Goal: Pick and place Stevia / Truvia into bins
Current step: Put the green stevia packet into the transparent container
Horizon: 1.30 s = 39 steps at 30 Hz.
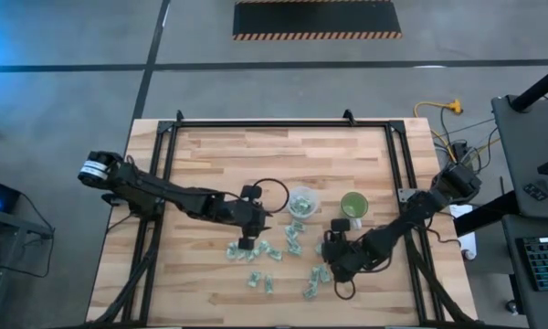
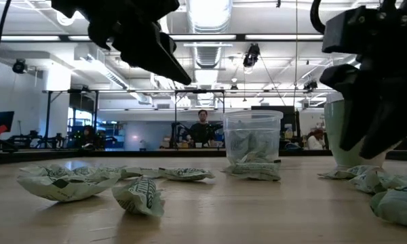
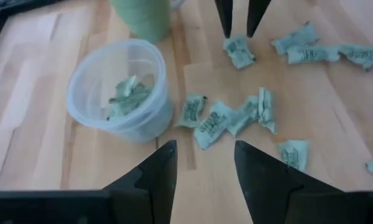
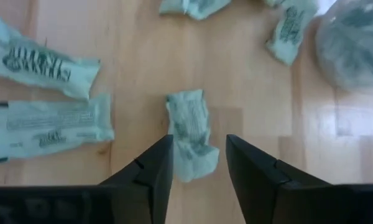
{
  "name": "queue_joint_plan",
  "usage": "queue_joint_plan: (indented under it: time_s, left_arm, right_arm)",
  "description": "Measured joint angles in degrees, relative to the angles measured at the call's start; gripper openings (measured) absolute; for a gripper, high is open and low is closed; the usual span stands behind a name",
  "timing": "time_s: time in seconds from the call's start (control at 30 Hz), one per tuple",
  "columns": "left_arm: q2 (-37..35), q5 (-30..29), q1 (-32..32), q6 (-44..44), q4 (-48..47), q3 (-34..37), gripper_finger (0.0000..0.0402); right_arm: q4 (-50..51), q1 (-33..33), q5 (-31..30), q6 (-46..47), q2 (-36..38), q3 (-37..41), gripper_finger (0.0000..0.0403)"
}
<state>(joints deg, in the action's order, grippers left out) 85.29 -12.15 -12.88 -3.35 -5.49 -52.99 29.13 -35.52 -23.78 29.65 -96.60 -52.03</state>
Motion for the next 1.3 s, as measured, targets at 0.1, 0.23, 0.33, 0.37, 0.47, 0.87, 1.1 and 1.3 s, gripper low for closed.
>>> queue_joint_plan:
  time_s: [0.1, 0.23, 0.33, 0.37, 0.47, 0.87, 1.1, 1.3]
  left_arm:
    - [0.01, -0.37, 0.04, 0.04, -0.41, 0.00, 0.0144]
    - [0.00, -0.47, 0.04, 0.03, -0.69, 0.00, 0.0144]
    - [0.00, -0.45, 0.04, 0.04, -1.09, 0.00, 0.0144]
    - [-0.01, -0.45, 0.04, 0.04, -1.21, 0.00, 0.0144]
    - [-0.01, -0.48, 0.04, 0.03, -1.10, 0.00, 0.0144]
    - [-0.01, -0.47, 0.04, 0.04, -1.12, 0.00, 0.0144]
    - [0.01, -0.48, 0.04, 0.04, -1.12, 0.00, 0.0144]
    - [0.01, -0.49, 0.04, 0.04, -1.62, 0.00, 0.0144]
  right_arm:
    - [-0.02, 0.33, 1.58, 0.09, -0.09, 0.09, 0.0152]
    - [-0.95, 0.40, 1.76, 0.13, -1.33, 0.41, 0.0161]
    - [-1.14, 0.54, 2.63, 0.19, -2.53, 0.72, 0.0161]
    - [-1.38, 0.75, 3.02, 0.26, -2.93, 0.72, 0.0160]
    - [-1.47, 1.02, 3.18, 0.40, -3.41, 0.68, 0.0154]
    - [-1.67, 1.02, 5.21, -0.10, -3.50, 0.70, 0.0046]
    - [-0.56, 1.04, 5.86, -2.23, -3.30, 0.15, 0.0009]
    - [1.39, 1.13, 4.02, -8.43, -2.00, -3.49, 0.0009]
